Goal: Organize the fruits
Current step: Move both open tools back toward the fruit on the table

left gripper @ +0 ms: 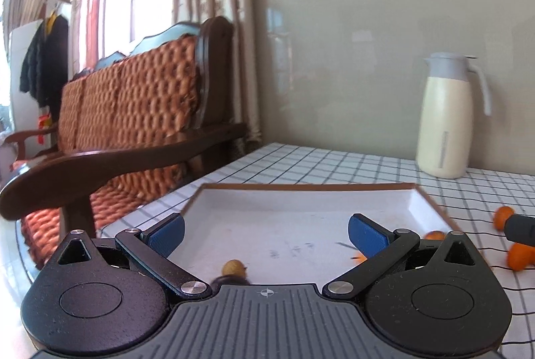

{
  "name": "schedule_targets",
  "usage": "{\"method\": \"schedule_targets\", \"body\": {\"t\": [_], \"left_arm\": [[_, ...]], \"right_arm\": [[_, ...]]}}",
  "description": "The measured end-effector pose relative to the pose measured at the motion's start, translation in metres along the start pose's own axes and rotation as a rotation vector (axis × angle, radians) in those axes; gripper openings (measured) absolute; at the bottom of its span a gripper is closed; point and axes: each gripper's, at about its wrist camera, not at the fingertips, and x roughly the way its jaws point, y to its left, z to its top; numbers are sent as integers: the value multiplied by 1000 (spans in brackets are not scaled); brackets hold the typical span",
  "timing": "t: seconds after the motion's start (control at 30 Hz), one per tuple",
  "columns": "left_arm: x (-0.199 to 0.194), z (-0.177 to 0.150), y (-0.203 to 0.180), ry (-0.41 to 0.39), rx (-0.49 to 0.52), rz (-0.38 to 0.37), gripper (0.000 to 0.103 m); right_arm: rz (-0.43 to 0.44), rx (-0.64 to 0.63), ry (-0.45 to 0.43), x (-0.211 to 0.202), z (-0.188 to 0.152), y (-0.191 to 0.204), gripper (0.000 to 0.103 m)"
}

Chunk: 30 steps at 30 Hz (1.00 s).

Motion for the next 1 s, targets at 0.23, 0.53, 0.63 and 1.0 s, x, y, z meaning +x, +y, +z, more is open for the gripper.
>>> {"method": "schedule_targets", "body": {"t": [0.23,0.53,0.63,1.0], "left_arm": [[-18,-3,-41,-18,38,-104,103],[-38,-11,-104,-18,103,-268,103],[-43,-16,-125,-9,125,-314,103],[-57,-33,-178,31,185,-418,103]], "right_arm": [[-86,35,24,-29,-8,-38,84],[-174,82,34,-54,-17,-75,67],[-203,94,38,-60,-19,-87,60],[-252,132,72,-72,-27,-109,47]]}}
